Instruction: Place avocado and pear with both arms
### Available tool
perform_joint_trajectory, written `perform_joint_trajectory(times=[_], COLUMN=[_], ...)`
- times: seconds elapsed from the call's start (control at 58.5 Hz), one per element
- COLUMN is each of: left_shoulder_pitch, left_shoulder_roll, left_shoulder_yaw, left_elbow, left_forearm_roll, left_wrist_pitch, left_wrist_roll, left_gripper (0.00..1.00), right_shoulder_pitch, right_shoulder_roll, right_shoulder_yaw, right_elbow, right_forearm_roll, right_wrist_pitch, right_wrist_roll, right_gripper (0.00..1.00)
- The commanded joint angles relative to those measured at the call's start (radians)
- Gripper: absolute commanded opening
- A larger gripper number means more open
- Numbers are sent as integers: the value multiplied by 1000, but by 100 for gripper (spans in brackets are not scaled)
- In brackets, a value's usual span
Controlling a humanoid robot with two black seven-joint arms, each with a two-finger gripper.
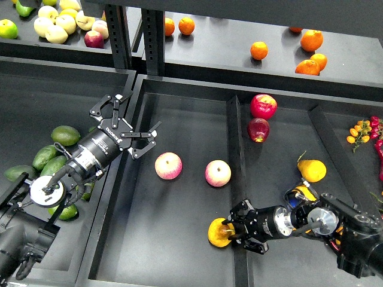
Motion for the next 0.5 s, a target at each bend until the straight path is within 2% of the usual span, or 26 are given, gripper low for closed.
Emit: perform_joint_trajectory(times=[0.0,0.308,0.393,0.479], left_shoulder_pitch=[0,0,0,0], left_shoulder_roll=[0,0,0,0], left_shoulder_yaw=[0,4,4,6], left_elbow=[2,8,8,11], left_forearm_roll=[0,0,0,0], left_wrist_pitch=[0,0,0,0], left_wrist_roll=[2,2,2,2], left_gripper=[99,99,99,99], right_shoulder_pitch=[48,91,91,89], right_shoulder_roll=[-20,-98,-114,-115], right_shoulder_yaw=[-1,-14,-20,-21], right_elbow=[13,46,46,46], right_forearm_roll=[56,135,144,138], right_wrist_pitch=[1,1,1,1], right_wrist_roll=[0,0,0,0], right_gripper=[44,46,54,67])
